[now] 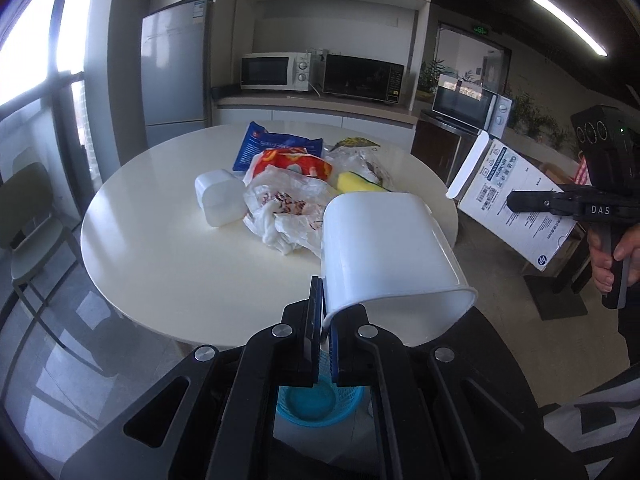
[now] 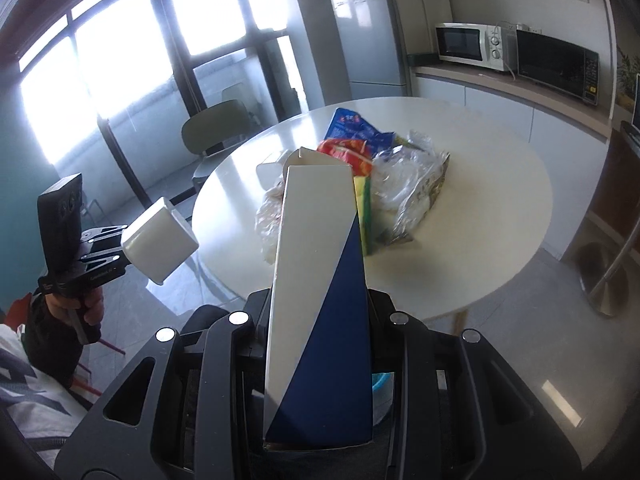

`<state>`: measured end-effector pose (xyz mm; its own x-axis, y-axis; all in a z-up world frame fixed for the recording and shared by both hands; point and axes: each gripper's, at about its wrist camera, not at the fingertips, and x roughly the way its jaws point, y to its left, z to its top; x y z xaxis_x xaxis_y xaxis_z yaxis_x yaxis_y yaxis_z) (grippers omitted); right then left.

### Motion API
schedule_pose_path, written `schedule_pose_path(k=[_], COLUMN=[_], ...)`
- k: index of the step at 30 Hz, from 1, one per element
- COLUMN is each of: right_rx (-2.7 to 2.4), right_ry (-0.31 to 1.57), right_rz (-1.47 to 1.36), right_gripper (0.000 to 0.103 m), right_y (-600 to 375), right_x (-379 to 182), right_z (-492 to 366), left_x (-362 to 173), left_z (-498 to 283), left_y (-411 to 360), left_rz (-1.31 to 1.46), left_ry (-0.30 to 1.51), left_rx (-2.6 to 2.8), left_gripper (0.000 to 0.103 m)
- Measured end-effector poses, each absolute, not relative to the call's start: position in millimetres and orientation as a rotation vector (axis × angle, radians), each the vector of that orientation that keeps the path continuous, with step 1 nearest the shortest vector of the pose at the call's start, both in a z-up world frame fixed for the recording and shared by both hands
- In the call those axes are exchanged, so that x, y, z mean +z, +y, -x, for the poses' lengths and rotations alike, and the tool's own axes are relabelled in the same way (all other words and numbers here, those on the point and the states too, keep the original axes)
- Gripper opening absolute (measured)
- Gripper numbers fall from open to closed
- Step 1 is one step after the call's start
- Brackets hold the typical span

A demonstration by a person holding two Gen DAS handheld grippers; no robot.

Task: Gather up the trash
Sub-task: 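Carry the container and box down over the blue wastebasket with both tools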

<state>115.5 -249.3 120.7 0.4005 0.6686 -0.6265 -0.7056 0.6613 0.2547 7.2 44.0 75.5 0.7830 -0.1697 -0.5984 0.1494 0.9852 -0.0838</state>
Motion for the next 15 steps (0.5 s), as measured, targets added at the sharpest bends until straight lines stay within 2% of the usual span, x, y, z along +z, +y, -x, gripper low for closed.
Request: schedule_pose_path(k=[15], right_rx=[0.998], right_ry=[0.929], right_rz=[0.048], right_gripper=[0.029], right_y=[-222], right_x=[27], right_z=[-78], left_x=[-9], left_z=[17], left_y=[30], left_rz=[0.117], left_ry=[0.823], left_rx=[-0.188], left_gripper=[0.003])
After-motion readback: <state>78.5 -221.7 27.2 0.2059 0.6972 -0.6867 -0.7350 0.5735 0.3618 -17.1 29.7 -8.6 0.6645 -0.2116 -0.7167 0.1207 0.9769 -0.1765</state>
